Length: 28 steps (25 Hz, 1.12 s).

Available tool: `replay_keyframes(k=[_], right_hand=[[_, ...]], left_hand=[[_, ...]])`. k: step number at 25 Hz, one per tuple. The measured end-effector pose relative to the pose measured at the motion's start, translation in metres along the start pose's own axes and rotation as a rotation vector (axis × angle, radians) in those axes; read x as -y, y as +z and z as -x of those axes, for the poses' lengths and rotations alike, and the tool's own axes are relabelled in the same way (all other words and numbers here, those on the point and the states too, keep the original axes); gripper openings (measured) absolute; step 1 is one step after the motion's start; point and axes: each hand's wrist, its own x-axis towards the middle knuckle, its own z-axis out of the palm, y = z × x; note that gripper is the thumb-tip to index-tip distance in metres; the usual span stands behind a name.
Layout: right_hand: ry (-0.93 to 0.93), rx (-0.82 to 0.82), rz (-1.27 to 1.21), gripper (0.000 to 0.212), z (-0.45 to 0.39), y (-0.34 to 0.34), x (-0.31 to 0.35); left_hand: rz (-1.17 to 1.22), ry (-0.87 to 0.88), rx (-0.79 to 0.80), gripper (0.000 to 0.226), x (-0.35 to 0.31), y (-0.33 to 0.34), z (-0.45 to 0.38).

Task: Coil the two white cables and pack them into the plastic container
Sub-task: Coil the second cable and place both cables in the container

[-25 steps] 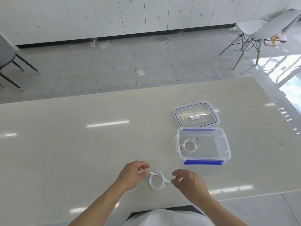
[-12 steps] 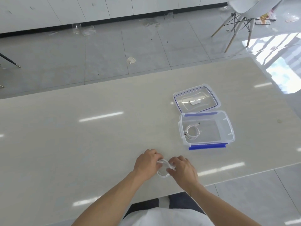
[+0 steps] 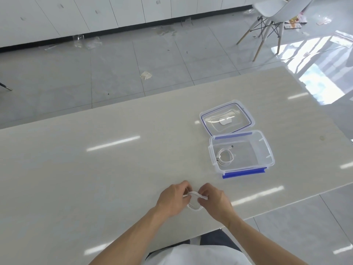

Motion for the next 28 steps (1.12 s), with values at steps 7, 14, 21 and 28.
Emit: replay_keyframes(k=[7,14,21,28], right_hand=[[0.056,-0.055,-0.386,0.011,0.020,-0.053,0.013],[0.005,-0.032,-0.534,0.009,0.017,-0.134,0.002],[0.003,-0.160,-0.347,0.003,-0.029,-0.204,-0.051],[0.026,-0.148,-0.193,0.013,-0.067,-0.220,-0.065]], left_hand=[[0.706,-0.049,0.068,0.011,-0.017,-0.031,0.006],[0.850,-0.030,-0.062,0.015,-0.084,-0.042,-0.019],[0.783,-0.109,-0.132,0.011,-0.168,-0.020,-0.087],[0.794,-0.283,-0.223,0.006,-0.192,-0.006,-0.138]])
